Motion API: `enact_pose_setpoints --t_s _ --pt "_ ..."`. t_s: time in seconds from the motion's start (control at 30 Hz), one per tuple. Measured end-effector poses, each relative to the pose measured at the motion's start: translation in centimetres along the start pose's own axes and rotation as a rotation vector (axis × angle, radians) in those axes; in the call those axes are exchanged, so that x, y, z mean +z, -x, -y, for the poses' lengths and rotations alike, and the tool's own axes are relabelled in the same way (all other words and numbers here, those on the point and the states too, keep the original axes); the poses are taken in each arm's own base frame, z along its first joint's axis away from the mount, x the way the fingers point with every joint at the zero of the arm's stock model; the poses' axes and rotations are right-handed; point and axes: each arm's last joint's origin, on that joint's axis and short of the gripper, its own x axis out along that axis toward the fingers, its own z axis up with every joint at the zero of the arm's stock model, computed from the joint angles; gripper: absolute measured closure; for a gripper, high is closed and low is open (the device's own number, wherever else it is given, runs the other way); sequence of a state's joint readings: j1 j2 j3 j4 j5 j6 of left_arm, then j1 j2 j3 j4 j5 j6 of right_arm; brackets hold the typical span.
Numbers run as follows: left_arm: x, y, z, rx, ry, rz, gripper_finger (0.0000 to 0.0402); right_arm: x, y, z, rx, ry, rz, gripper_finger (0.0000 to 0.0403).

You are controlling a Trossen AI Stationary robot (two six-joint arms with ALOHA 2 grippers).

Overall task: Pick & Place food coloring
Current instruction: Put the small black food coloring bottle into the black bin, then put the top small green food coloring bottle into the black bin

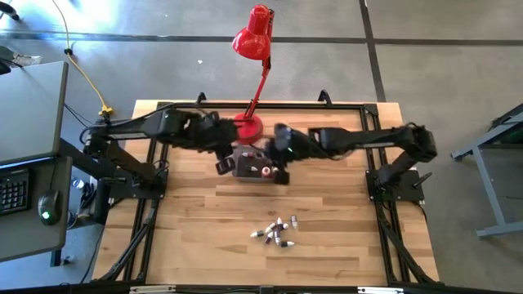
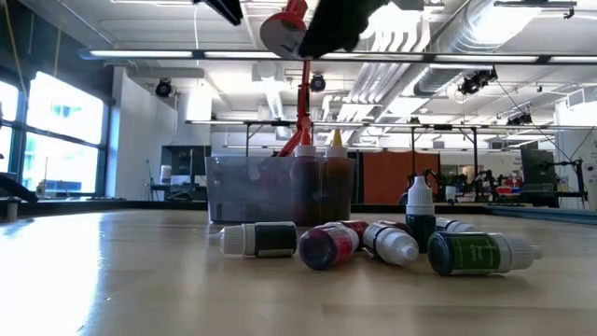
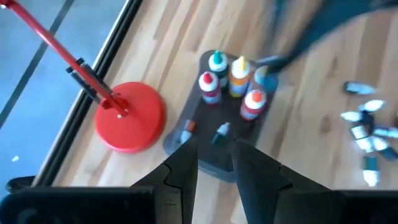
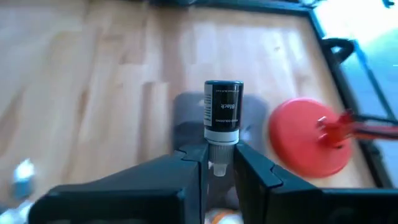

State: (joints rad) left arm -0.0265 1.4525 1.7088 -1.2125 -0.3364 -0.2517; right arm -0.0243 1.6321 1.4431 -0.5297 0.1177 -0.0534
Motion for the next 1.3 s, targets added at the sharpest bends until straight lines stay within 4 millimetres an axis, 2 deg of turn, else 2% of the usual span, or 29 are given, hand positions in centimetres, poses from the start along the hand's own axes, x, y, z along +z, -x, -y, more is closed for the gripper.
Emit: enact_pose_setpoints --t_s 0.13,0.23,0.33,0.47,0.67,0.83,0.93,1.07,1.17,1.3 --pt "-1.2 0.9 2.6 0.025 -0.023 -0.01 0.0305 1.1 -2.6 2.3 -0.024 0.001 -0.043 0.0349" --pt "-2.4 0.9 5.3 0.048 -0.059 0.0 0.0305 0.6 -5.1 3.3 0.012 0.009 -0.114 0.0348" --pt "-4.5 0.3 7.8 0.086 -0.12 -0.015 0.0305 -0.4 -7.5 4.0 0.009 0.042 -0.167 0.0347" --pt "-7.6 -0.2 9.8 0.152 -0.155 -0.017 0.0305 -1.0 -9.4 4.9 -0.004 0.084 -0.166 0.0347" --pt "-11.0 -0.9 11.1 0.222 -0.155 -0.024 0.0305 -1.5 -10.6 5.5 0.02 0.049 -0.171 0.0329" --pt "-12.1 -1.4 11.4 0.251 -0.146 -0.015 0.0305 -1.8 -11.1 5.5 0.016 0.047 -0.182 0.0287" --pt "-12.2 -1.6 11.4 0.247 -0.088 -0.017 0.0305 -1.5 -11.0 5.6 -0.011 0.05 -0.161 0.0265" --pt "-12.5 -2.1 11.7 0.223 -0.018 -0.019 0.0305 -0.6 -9.2 5.3 -0.009 0.057 -0.129 0.0247" --pt "-12.9 -3.2 12.4 0.18 0.01 0.005 0.0305 0.6 -6.5 4.4 0.005 0.08 -0.092 0.0243" --pt "-13.4 -5.0 13.7 0.069 0.046 0.057 0.0305 1.8 -1.7 2.5 0.025 0.137 -0.061 0.0248"
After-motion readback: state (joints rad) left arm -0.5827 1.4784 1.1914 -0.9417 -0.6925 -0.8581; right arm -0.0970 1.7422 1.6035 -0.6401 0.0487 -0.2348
